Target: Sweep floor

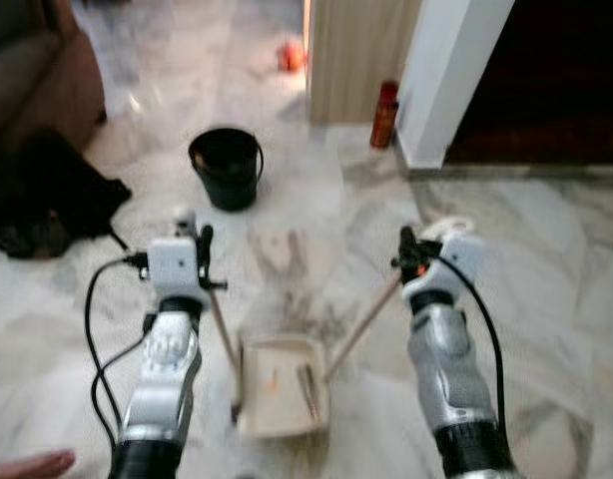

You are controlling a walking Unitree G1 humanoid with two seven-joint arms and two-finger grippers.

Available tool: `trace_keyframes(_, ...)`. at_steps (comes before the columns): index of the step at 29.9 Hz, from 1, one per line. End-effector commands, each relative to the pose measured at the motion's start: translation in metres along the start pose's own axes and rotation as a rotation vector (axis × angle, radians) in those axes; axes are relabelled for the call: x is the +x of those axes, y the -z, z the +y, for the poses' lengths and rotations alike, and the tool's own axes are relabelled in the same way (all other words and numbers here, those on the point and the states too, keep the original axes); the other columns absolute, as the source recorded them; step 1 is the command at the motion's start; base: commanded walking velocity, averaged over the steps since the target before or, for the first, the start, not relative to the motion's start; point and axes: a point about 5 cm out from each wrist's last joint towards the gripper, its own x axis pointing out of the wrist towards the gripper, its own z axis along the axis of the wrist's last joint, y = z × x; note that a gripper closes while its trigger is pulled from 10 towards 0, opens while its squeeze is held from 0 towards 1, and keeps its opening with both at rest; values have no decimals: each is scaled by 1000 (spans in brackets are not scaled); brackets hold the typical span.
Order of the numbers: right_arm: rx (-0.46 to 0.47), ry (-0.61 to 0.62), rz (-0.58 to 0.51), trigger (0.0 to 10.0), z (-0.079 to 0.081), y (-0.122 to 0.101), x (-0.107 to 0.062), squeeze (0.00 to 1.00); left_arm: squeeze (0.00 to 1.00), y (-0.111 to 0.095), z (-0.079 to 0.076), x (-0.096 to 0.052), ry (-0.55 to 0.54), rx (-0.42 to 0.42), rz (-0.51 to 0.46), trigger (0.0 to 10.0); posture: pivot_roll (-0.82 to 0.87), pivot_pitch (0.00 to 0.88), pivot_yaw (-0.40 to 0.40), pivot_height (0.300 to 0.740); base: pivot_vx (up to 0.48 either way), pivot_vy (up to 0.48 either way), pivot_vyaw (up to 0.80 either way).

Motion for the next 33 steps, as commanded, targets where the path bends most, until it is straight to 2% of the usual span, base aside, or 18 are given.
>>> trace_keyframes(1, 33, -4, -43, 10000, 1, -10, 1, 0, 0, -10, -4, 1, 2, -13, -42, 10000, 122, 110, 26, 740, 352, 0, 0)
trace_keyframes(26, 24, -31, -45, 10000, 4, -10, 1, 0, 0, -9, -4, 1, -2, -14, -39, 10000, 123, 107, 22, 740, 348, 0, 590)
trace_keyframes(33, 37, -34, -38, 10000, 5, -9, 1, 0, 0, -9, -4, 1, -2, -13, -39, 10000, 122, 104, 21, 740, 347, 0, 62)
